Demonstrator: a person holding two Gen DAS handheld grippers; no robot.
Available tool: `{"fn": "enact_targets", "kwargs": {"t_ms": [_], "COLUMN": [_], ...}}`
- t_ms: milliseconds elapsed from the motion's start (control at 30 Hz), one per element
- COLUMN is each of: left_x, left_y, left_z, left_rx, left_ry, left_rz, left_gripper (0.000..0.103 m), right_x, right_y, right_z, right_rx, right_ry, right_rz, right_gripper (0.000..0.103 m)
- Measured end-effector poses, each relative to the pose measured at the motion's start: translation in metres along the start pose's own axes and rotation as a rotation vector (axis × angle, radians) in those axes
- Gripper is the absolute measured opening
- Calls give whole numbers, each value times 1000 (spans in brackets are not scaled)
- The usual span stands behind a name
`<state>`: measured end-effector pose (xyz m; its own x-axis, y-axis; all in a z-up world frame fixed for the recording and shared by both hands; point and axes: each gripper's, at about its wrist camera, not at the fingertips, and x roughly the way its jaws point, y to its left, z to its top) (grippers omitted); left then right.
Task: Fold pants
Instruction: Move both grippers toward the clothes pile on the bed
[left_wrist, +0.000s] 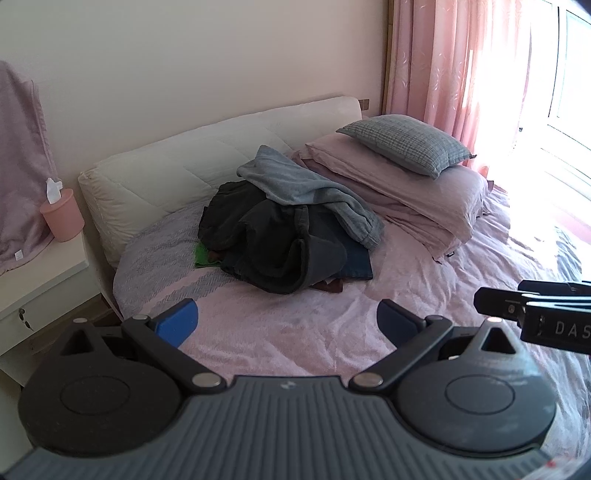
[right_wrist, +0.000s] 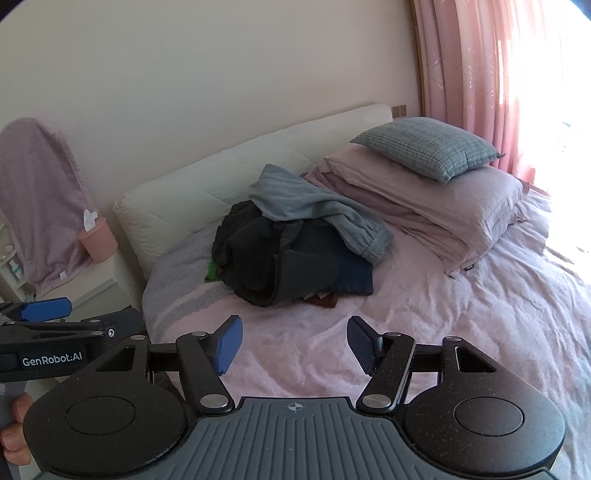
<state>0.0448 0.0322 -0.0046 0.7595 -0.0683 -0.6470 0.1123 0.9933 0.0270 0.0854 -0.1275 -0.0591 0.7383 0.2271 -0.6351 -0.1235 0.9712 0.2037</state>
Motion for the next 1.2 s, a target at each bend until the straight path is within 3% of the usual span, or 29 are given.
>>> {"fn": "enact_targets", "kwargs": {"t_ms": [900,1200], "left_x": [64,81], "left_y": [61,60], "left_z": [33,34], "left_rx": [113,99], "left_ry": [76,92], "left_rz": [-105,-115], "left_gripper": [102,102], "right_x": [62,73], "right_y": [55,48], "right_z": [20,20], "right_rx": [121,122], "right_ry": [47,69], "right_rz": [-105,-102], "right_gripper": [60,60]}}
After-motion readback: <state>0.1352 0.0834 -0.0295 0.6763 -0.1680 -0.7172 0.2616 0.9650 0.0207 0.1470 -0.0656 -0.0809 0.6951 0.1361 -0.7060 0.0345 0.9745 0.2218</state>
